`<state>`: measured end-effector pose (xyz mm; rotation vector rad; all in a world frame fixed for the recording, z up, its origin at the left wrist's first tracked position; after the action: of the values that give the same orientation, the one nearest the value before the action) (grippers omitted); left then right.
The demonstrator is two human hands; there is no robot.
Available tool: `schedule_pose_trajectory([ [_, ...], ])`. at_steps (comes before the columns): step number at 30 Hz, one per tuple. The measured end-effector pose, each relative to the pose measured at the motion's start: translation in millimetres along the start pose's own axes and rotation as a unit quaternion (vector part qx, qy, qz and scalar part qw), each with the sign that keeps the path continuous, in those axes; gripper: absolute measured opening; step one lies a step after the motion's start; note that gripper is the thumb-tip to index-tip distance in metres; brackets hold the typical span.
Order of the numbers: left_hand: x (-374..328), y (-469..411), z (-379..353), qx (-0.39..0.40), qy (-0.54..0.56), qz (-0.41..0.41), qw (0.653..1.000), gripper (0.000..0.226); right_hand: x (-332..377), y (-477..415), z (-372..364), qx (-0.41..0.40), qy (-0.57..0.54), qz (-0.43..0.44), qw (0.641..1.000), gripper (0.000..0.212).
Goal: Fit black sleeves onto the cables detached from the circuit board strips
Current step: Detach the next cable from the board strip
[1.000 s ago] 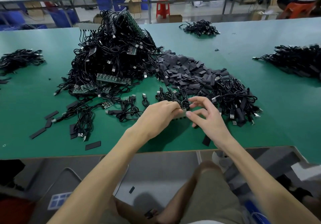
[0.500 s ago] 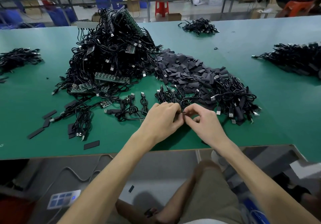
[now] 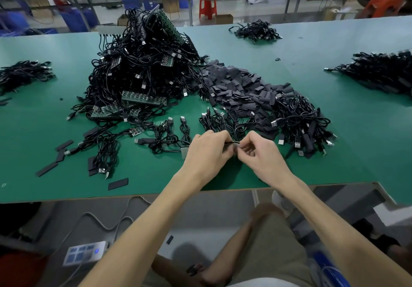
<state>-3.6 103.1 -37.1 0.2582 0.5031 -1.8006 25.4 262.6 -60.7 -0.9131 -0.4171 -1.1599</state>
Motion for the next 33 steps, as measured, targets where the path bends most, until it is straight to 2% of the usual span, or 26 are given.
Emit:
schedule_pose_trajectory([
  [4,-2,-2,-3,-0.021,-0.009,0.000,1.000,0.013,2,1,-2,-0.001,-0.012,0.004,1.000,0.011],
  [11,18,8,-12,-0.109,-0.093,-0.025,0.989,0.012,-7,-1,5,-0.080,-0.126,-0.045,0.988,0.011],
  [15,49,1,-5,-0.136,-0.118,0.030,0.983,0.009,-10,-2,5,-0.073,-0.166,-0.051,0.982,0.008],
  [17,60,-5,0,-0.134,-0.128,0.066,0.981,0.013,-11,-3,4,-0.069,-0.192,-0.050,0.978,0.008],
  [20,62,-6,0,-0.099,-0.129,0.075,0.984,0.032,-11,-4,4,-0.078,-0.232,-0.048,0.968,0.010],
  [22,55,-1,-3,-0.096,-0.103,0.047,0.989,0.039,-10,-4,4,-0.079,-0.250,-0.048,0.964,0.011],
  [25,40,3,-1,-0.103,0.029,-0.029,0.994,0.033,-8,-4,2,-0.072,-0.268,-0.049,0.959,0.009],
  [27,29,1,-5,-0.038,0.110,-0.087,0.989,0.034,-8,-4,3,-0.068,-0.275,-0.047,0.958,0.008],
  [30,19,-4,-15,0.045,0.155,-0.130,0.978,0.038,-8,-4,6,-0.066,-0.287,-0.048,0.954,0.009],
  [33,20,-10,-18,-0.005,0.157,-0.130,0.979,0.033,-10,-4,7,-0.070,-0.299,-0.045,0.951,0.009],
])
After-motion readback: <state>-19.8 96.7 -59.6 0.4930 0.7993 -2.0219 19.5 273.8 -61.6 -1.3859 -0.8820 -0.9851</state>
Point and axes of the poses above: each hand's wrist, its own y-axis away from the middle knuckle, its own z-axis out of the back of the hand, x = y × z, the point moved 2 cm from there along -y, towards the middle knuckle, and after that the axes turned 13 degrees about z, right-handed, at the moved point
